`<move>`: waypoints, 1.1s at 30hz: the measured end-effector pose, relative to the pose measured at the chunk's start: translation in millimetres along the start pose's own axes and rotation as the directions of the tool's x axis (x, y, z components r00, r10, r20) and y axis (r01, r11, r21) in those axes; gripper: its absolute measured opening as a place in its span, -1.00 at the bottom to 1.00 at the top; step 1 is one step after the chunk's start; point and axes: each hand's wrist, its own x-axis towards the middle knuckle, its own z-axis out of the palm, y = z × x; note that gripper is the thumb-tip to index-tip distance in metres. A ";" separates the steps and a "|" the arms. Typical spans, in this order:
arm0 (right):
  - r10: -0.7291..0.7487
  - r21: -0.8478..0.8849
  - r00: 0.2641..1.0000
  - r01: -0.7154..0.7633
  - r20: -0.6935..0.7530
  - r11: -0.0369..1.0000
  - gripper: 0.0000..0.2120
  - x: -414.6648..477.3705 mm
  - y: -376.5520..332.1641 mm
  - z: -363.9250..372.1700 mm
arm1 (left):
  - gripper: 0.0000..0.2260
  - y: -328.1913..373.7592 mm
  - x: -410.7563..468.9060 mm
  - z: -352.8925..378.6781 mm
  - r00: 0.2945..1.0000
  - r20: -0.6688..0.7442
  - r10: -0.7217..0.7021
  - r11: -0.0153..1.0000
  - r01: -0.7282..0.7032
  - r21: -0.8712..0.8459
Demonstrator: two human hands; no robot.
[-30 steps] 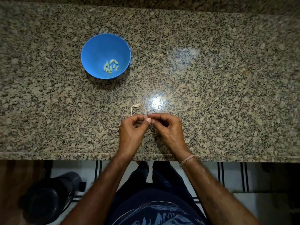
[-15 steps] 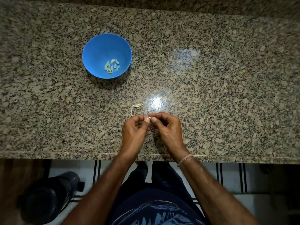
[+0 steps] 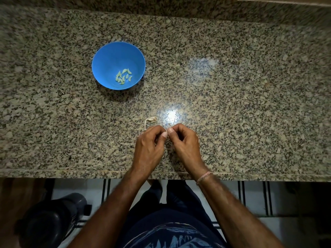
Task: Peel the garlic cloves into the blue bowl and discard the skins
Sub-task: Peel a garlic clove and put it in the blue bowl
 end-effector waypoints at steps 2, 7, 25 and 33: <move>-0.046 -0.052 0.998 0.047 0.030 0.998 -0.81 1.6 -2.0 -3.0 | -0.79 -2.1 1.6 -0.4 0.999 0.051 0.013 1.000 -0.012 -0.025; -0.035 -0.054 0.998 0.038 0.048 0.998 -0.88 5.1 -1.1 -6.4 | -0.78 -5.0 5.5 -3.3 0.993 0.086 -0.077 0.989 0.087 -0.118; 0.047 0.136 0.999 -0.049 0.019 0.990 -0.90 3.5 -4.9 -6.0 | -0.92 -5.0 2.8 -2.6 0.993 -0.006 -0.115 0.991 0.114 -0.074; 0.043 0.115 0.998 -0.047 0.041 0.992 -0.85 1.3 -3.9 -11.6 | -0.75 -6.3 2.0 2.8 0.986 -0.162 0.038 0.994 -0.021 0.104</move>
